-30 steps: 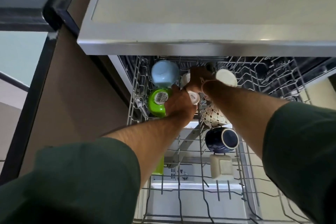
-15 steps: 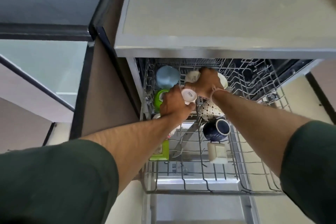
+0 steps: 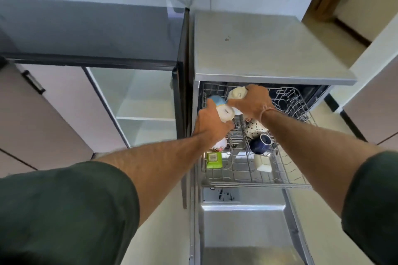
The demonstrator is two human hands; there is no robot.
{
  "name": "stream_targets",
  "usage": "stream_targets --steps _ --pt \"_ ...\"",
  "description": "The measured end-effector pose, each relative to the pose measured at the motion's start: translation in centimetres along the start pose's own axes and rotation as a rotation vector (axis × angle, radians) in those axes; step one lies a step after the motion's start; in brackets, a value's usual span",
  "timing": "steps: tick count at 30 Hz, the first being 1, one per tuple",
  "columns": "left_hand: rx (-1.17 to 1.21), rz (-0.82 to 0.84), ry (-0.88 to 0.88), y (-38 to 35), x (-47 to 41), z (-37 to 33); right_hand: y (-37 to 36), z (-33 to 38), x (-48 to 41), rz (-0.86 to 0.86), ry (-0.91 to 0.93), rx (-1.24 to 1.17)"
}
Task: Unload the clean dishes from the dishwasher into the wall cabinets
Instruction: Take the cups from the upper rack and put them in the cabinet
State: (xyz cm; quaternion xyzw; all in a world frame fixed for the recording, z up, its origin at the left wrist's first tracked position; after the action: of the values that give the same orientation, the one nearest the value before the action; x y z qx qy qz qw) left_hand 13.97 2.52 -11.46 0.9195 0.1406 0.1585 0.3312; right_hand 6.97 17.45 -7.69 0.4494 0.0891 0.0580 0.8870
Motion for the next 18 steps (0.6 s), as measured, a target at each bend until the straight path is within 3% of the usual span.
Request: stream_targets --steps 7,18 --pt "0.024 -0.060 -0.110 11.2 6.1 0.1 2.6 10.8 4.2 -0.029 0.089 0.071" --pt "0.042 -0.171 0.001 23.3 5.7 10.8 -6.8 22.9 6.0 0.066 0.186 -0.014"
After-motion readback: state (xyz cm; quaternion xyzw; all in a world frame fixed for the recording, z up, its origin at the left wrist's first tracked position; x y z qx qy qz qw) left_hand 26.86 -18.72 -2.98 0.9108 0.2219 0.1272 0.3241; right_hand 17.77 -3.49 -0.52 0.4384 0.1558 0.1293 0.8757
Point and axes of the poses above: each hand's wrist, its own x-axis away from the middle knuckle, its own y-axis out of the back of the hand, z = x × y, the point moved 9 cm from there along -x, towards the middle knuckle, and after that the axes turned 15 degrees about y, right-handed, at the moved point
